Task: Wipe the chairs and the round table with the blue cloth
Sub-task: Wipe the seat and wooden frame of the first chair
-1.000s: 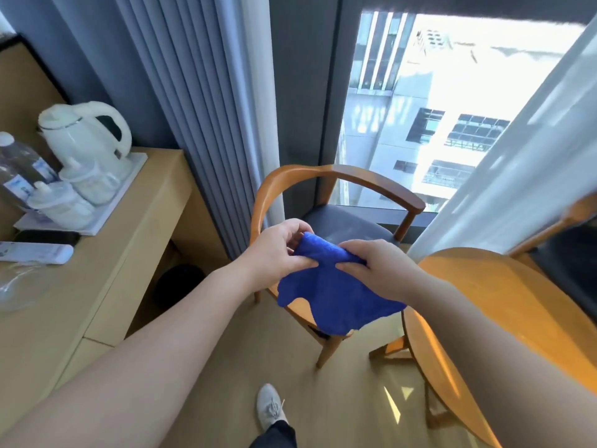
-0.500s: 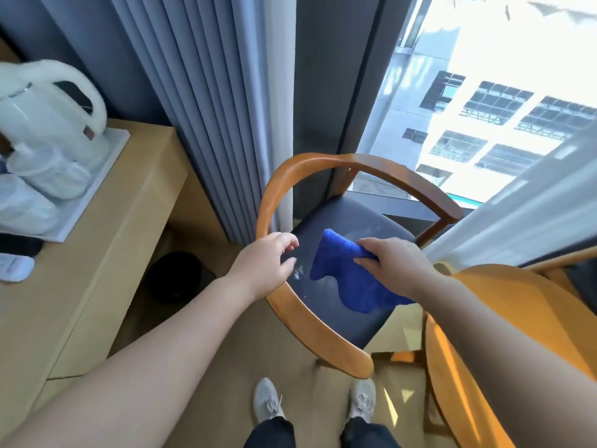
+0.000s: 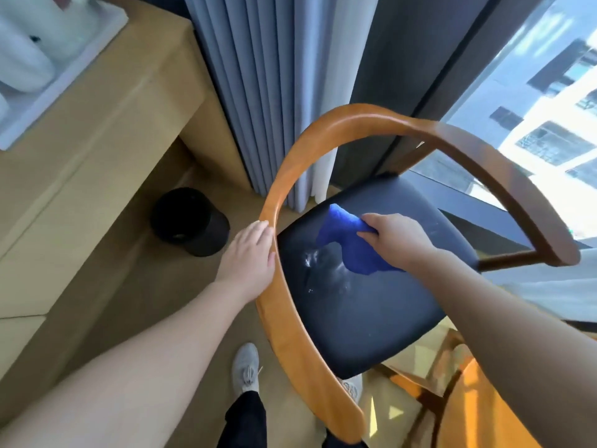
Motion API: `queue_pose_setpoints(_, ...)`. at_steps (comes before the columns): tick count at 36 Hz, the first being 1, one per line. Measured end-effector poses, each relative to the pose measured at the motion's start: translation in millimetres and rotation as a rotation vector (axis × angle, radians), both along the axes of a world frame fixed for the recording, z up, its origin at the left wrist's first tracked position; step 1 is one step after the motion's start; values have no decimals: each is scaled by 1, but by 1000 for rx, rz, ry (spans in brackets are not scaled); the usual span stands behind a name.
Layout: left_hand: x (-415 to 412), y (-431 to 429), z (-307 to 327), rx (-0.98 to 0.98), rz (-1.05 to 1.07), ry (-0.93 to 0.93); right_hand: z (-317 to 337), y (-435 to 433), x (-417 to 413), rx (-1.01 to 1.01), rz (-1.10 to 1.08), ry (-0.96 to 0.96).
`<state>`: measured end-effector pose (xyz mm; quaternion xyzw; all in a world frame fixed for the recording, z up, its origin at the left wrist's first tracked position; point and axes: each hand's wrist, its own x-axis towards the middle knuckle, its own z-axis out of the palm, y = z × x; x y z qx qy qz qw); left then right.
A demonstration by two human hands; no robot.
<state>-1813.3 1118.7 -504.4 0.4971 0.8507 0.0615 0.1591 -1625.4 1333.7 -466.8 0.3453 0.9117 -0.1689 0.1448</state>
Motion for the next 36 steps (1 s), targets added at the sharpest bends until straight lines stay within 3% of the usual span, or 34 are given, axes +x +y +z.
queue_pose_setpoints(9, 16, 5, -37, 40, 54, 30, -52, 34, -46, 146, 135, 48)
queue_pose_setpoints(12, 21, 7, -40, 66, 94, 21, -80, 11, -56, 159, 203, -78)
queue_pose_setpoints(18, 20, 6, -43, 108, 97, -9, -150, -36, -32, -34, 319, -240)
queue_pose_setpoints(24, 21, 7, -39, 106, 88, -9, -185, -45, -14, -37, 305, -162)
queue_pose_setpoints(30, 21, 9, -40, 114, 59, -10, -199, -40, -17, -48, 382, -200)
queue_pose_setpoints(36, 20, 9, -41, 137, 82, -29, -212, -35, -15, 79, 343, -101)
